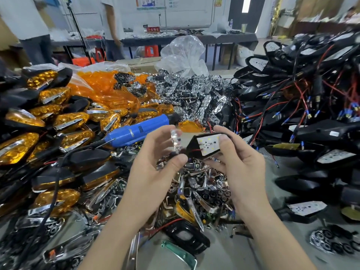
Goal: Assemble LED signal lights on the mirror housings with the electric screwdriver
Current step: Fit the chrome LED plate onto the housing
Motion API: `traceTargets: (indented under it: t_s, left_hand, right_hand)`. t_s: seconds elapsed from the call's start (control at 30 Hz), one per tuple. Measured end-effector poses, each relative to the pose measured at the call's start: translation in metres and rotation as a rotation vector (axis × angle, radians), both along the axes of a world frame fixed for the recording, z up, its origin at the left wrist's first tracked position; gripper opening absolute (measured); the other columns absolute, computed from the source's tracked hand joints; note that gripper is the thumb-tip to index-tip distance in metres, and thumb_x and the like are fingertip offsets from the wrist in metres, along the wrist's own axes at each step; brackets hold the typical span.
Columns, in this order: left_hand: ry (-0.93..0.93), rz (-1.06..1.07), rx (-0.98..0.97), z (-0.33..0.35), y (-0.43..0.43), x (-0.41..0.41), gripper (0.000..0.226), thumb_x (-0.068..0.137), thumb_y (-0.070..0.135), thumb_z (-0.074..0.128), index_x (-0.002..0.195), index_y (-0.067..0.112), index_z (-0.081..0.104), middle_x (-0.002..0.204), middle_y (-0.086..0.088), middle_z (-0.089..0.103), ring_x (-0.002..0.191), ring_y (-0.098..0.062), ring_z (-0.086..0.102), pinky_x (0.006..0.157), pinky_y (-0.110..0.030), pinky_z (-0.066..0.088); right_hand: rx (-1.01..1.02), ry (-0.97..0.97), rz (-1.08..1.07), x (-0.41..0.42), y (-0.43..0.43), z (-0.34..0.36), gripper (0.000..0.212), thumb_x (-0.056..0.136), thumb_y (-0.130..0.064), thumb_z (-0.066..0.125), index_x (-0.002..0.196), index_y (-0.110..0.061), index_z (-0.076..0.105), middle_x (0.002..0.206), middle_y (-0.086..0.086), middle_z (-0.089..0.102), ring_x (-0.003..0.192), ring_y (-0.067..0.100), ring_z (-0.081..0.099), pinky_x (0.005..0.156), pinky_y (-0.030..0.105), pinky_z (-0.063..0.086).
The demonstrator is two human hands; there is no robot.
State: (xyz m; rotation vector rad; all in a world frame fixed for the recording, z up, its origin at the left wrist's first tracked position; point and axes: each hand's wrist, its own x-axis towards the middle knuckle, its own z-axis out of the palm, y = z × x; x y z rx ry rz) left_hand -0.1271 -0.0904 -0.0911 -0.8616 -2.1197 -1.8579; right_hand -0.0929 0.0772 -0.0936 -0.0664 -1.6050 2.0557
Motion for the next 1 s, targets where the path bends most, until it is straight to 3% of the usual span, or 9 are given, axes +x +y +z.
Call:
traceTargets:
  t_s: [0.1, 0.23, 0.37, 0.5, 0.7, 0.77, 0.87, 0.9, 1.0]
  left_hand:
    - [0.001, -0.009, -0.044, 0.000, -0.001, 0.002, 0.046, 0.089, 0.018, 0.071, 0.126, 0.039, 0.053, 0.131, 0.013, 0.063, 0.124, -0.006, 0.057, 0.097, -0.013, 0.043]
    - [0.006, 0.033, -0.126, -0.001, -0.001, 0.004, 0.048, 0.084, 0.035, 0.073, 0.127, 0.040, 0.053, 0.130, 0.020, 0.062, 0.126, 0.001, 0.054, 0.102, -0.012, 0.040]
    - [0.021, 0.071, -0.178, -0.002, -0.002, 0.006, 0.048, 0.082, 0.040, 0.074, 0.125, 0.048, 0.053, 0.131, 0.022, 0.061, 0.127, 0.000, 0.053, 0.106, -0.026, 0.039]
    - [0.071, 0.106, -0.220, -0.002, -0.003, 0.007, 0.050, 0.081, 0.042, 0.074, 0.126, 0.050, 0.052, 0.130, 0.026, 0.061, 0.125, 0.006, 0.052, 0.104, -0.009, 0.035]
    - [0.094, 0.126, -0.262, 0.000, -0.003, 0.009, 0.051, 0.079, 0.043, 0.073, 0.125, 0.052, 0.053, 0.128, 0.030, 0.059, 0.124, 0.012, 0.050, 0.100, -0.007, 0.038]
    - [0.107, 0.130, -0.269, 0.000, -0.004, 0.009, 0.051, 0.079, 0.042, 0.074, 0.126, 0.050, 0.054, 0.128, 0.031, 0.059, 0.123, 0.013, 0.050, 0.100, -0.002, 0.033]
    - [0.116, 0.156, -0.309, -0.002, -0.005, 0.010, 0.052, 0.079, 0.046, 0.072, 0.127, 0.053, 0.051, 0.126, 0.035, 0.059, 0.118, 0.018, 0.051, 0.095, 0.002, 0.032]
    - [0.123, 0.168, -0.333, -0.003, -0.005, 0.010, 0.053, 0.079, 0.049, 0.071, 0.126, 0.056, 0.049, 0.126, 0.037, 0.058, 0.117, 0.019, 0.051, 0.094, 0.002, 0.032]
    - [0.164, 0.195, -0.395, -0.004, -0.004, 0.010, 0.055, 0.080, 0.051, 0.068, 0.128, 0.061, 0.044, 0.127, 0.039, 0.055, 0.117, 0.020, 0.050, 0.094, 0.003, 0.032]
  right_hand:
    - [0.014, 0.034, -0.018, 0.002, -0.001, 0.003, 0.029, 0.104, -0.015, 0.058, 0.106, -0.033, 0.081, 0.100, -0.004, 0.079, 0.092, 0.014, 0.076, 0.071, 0.028, 0.063]
    - [0.054, 0.056, -0.046, 0.005, -0.002, 0.005, 0.031, 0.104, -0.014, 0.059, 0.102, -0.036, 0.081, 0.087, -0.012, 0.078, 0.081, 0.005, 0.074, 0.069, 0.026, 0.062]
    - [0.063, 0.073, -0.071, 0.007, 0.000, 0.004, 0.028, 0.103, -0.013, 0.060, 0.105, -0.034, 0.079, 0.090, -0.010, 0.079, 0.083, 0.005, 0.074, 0.067, 0.024, 0.062]
    - [0.091, 0.085, -0.073, 0.008, 0.000, 0.006, 0.027, 0.103, -0.015, 0.061, 0.107, -0.034, 0.078, 0.077, -0.017, 0.074, 0.076, 0.001, 0.071, 0.067, 0.023, 0.061]
    - [0.144, 0.098, -0.072, 0.009, -0.002, 0.005, 0.027, 0.102, -0.021, 0.062, 0.109, -0.041, 0.078, 0.088, -0.012, 0.078, 0.079, 0.001, 0.071, 0.068, 0.021, 0.060]
    - [0.163, 0.098, -0.085, 0.011, -0.003, 0.005, 0.023, 0.100, -0.029, 0.063, 0.111, -0.045, 0.076, 0.086, -0.006, 0.077, 0.075, 0.010, 0.072, 0.067, 0.024, 0.062]
    - [0.250, 0.079, -0.106, 0.013, -0.004, 0.002, 0.025, 0.095, -0.044, 0.060, 0.115, -0.050, 0.073, 0.083, 0.004, 0.073, 0.073, 0.047, 0.062, 0.064, 0.057, 0.061]
    - [0.287, 0.079, -0.109, 0.013, -0.004, 0.001, 0.025, 0.095, -0.046, 0.059, 0.116, -0.050, 0.073, 0.082, -0.002, 0.075, 0.072, 0.044, 0.063, 0.065, 0.061, 0.059]
    - [0.366, 0.076, -0.128, 0.012, -0.005, 0.000, 0.027, 0.095, -0.045, 0.058, 0.119, -0.047, 0.072, 0.081, -0.021, 0.074, 0.066, 0.005, 0.066, 0.074, 0.049, 0.063]
